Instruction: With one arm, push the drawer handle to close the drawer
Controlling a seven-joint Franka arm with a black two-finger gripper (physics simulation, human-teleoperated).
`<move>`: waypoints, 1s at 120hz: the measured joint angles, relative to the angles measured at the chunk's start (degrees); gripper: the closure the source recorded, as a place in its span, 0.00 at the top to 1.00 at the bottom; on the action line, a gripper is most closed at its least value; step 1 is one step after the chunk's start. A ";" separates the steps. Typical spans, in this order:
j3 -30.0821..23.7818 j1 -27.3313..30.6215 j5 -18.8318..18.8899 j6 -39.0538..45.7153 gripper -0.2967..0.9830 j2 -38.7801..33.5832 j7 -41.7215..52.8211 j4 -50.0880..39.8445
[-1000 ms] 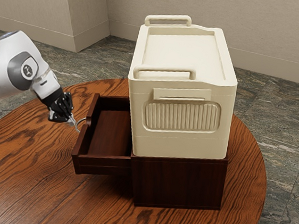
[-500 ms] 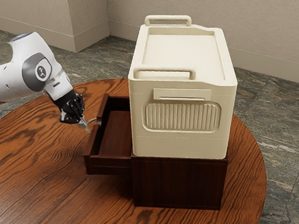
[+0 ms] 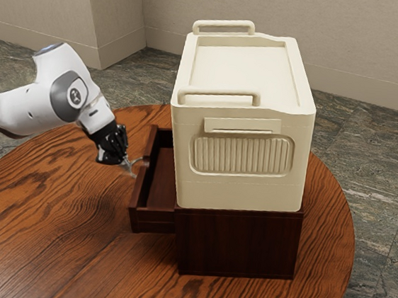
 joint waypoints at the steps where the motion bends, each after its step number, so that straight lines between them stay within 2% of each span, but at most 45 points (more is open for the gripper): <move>1: 0.00 -0.16 -0.07 -0.01 0.15 0.09 0.00 0.04; 23: -0.25 -3.06 -1.18 -0.26 0.15 0.77 0.04 1.11; 120: -5.17 -2.20 -6.04 -1.98 0.16 6.91 0.10 7.90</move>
